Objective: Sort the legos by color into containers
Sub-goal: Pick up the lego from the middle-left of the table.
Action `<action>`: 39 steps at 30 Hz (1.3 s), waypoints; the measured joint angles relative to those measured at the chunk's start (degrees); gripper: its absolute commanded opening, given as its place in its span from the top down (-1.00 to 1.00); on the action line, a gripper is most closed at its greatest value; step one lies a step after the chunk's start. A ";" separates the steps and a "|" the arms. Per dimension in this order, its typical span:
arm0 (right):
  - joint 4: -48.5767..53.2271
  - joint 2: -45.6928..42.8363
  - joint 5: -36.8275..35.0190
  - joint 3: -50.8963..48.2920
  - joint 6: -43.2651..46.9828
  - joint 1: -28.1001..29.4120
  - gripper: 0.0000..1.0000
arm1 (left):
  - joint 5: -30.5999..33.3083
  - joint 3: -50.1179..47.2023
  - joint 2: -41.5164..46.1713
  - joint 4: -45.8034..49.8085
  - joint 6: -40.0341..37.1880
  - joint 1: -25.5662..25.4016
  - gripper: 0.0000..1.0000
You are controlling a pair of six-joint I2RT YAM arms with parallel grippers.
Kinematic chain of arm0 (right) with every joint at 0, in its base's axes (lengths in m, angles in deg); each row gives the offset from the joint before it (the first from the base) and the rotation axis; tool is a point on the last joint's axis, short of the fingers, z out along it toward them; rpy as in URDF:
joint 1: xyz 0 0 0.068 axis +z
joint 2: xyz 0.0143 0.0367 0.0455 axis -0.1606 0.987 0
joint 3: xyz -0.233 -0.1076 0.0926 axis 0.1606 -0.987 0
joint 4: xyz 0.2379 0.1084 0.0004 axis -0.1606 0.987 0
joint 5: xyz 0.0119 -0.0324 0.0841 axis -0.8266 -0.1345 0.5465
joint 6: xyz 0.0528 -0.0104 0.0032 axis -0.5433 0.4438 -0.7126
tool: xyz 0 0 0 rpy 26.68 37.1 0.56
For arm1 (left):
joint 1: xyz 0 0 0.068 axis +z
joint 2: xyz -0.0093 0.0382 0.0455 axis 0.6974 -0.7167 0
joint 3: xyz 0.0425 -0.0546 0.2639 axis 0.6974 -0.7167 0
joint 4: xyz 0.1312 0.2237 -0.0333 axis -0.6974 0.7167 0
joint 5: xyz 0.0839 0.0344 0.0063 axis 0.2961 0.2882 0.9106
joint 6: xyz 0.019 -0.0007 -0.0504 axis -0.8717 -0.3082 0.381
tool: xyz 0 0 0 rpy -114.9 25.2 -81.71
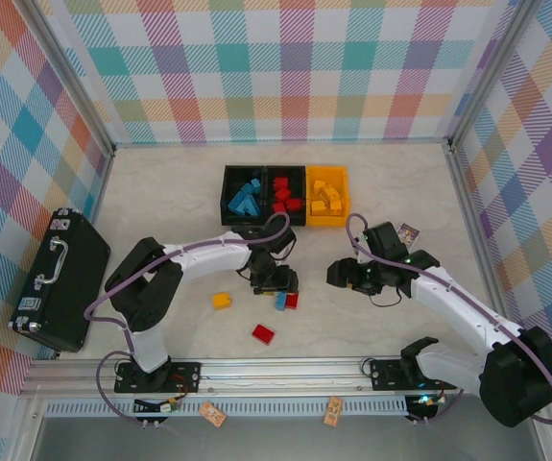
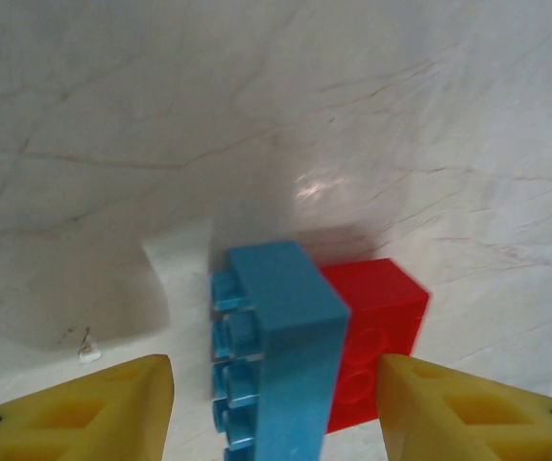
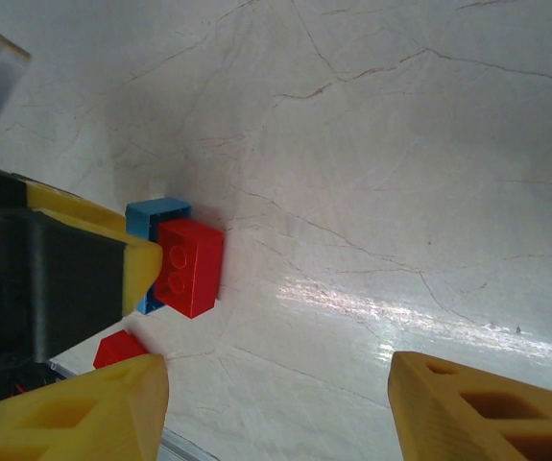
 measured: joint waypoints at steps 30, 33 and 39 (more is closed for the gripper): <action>-1.79 1.46 0.00 -0.61 -1.33 0.79 -0.23 | 5.31 -3.87 3.17 2.43 -1.09 0.13 0.28; -2.05 1.62 0.00 -0.61 -1.31 0.81 -0.23 | 5.92 -4.17 3.17 2.69 -1.11 0.33 0.34; -2.95 2.29 0.00 -0.61 -1.33 0.81 -0.23 | 6.32 -4.31 3.67 2.43 -1.62 0.79 0.73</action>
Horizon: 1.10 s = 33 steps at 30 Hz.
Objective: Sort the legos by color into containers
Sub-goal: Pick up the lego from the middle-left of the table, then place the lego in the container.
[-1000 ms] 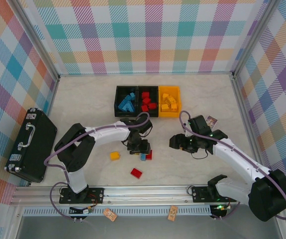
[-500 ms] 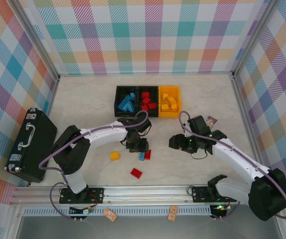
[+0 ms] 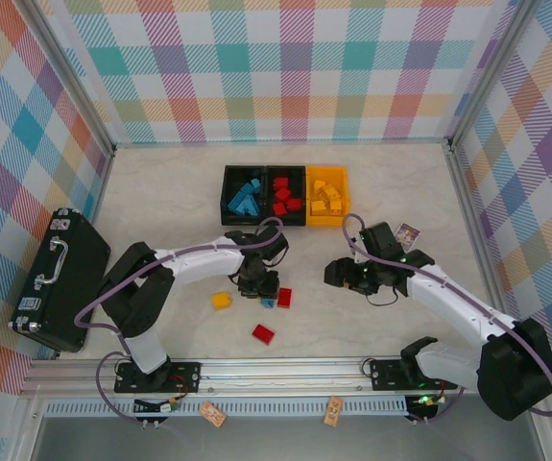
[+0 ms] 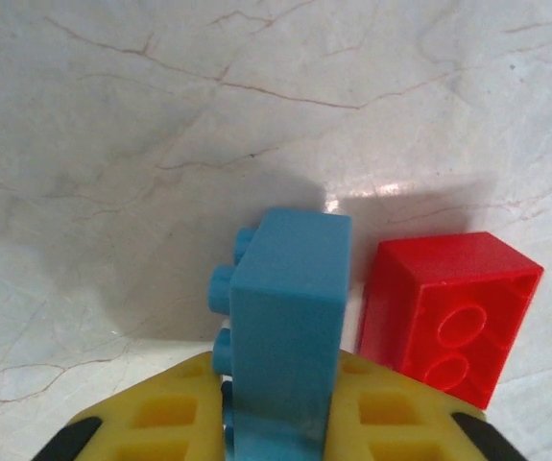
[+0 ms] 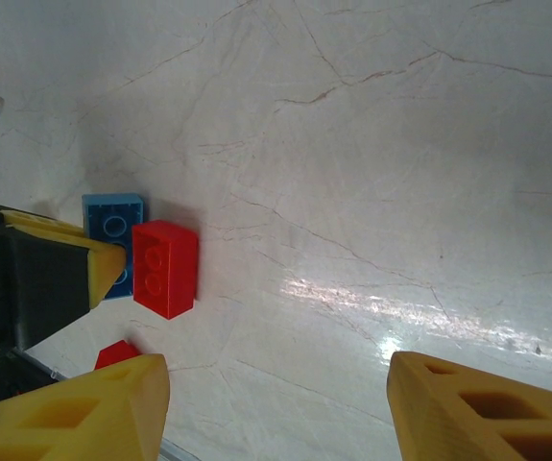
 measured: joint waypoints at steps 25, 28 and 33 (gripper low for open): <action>-1.18 1.07 1.70 3.41 0.07 1.07 -0.22 | 5.46 15.02 0.61 4.85 -1.70 9.57 0.92; -1.27 1.09 1.68 4.22 0.07 1.07 -0.22 | 6.99 19.41 0.00 5.51 -2.40 12.59 0.92; -2.16 2.14 1.68 5.51 0.07 1.11 -0.22 | 9.99 29.07 -5.09 7.48 -4.22 16.87 0.91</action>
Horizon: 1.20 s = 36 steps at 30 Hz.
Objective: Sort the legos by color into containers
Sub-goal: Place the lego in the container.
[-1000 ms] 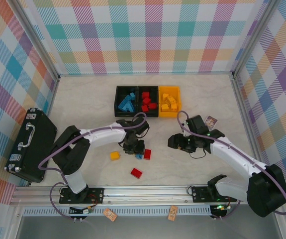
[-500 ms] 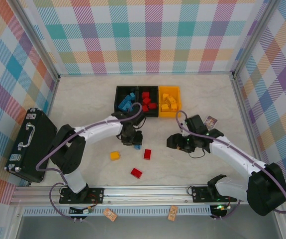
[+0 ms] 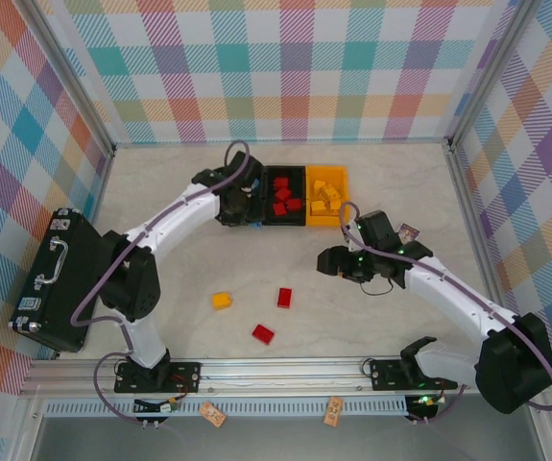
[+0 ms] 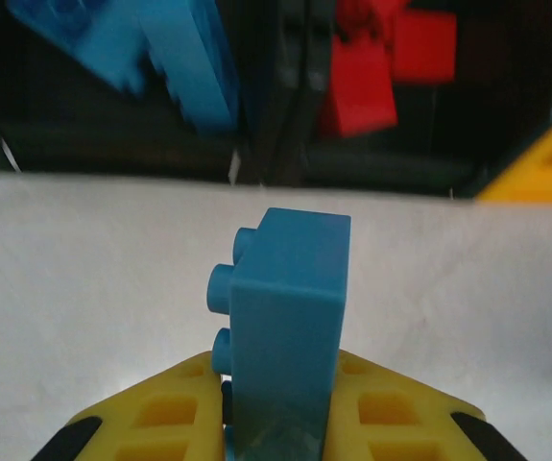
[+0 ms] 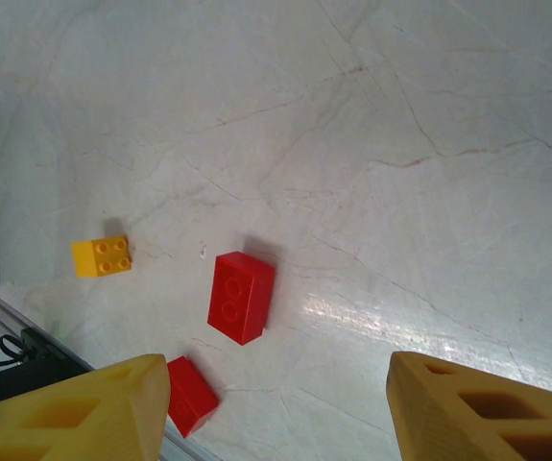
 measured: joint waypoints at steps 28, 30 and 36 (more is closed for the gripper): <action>-0.59 -0.28 -1.68 0.31 -1.60 0.37 -0.22 | 16.94 47.71 -36.96 18.03 -14.86 6.58 0.32; -0.52 -0.48 -1.75 0.31 -1.68 0.37 -0.22 | 17.05 48.09 -37.22 18.03 -14.91 6.67 0.18; -0.22 -0.59 -1.75 0.31 -1.75 0.44 -0.22 | 16.68 48.52 -36.89 17.99 -15.02 6.64 0.03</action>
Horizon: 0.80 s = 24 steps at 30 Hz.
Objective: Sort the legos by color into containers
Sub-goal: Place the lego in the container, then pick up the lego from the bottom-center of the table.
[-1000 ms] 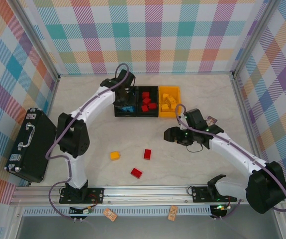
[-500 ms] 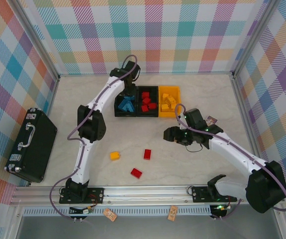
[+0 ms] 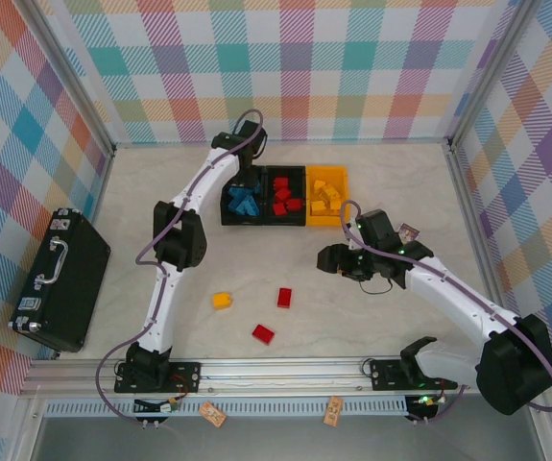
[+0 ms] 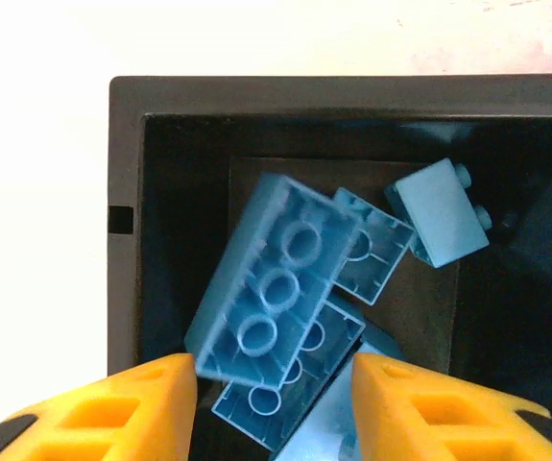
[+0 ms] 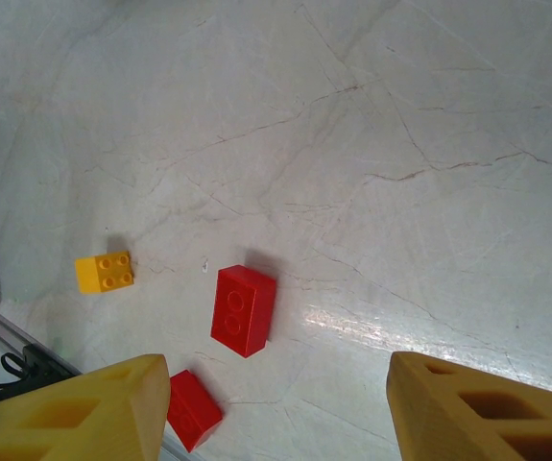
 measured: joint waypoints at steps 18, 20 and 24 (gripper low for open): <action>1.18 8.07 -4.13 5.77 -0.02 8.13 -0.28 | -15.17 -43.17 39.41 -12.55 3.98 -3.15 -0.01; 1.60 9.49 -4.83 6.49 -0.24 9.55 -0.29 | -16.94 -49.40 43.82 -14.27 5.05 -3.08 -0.01; 2.49 13.57 -6.38 8.79 -1.20 12.63 -0.30 | -20.50 -61.18 51.41 -17.25 7.28 -2.71 -0.03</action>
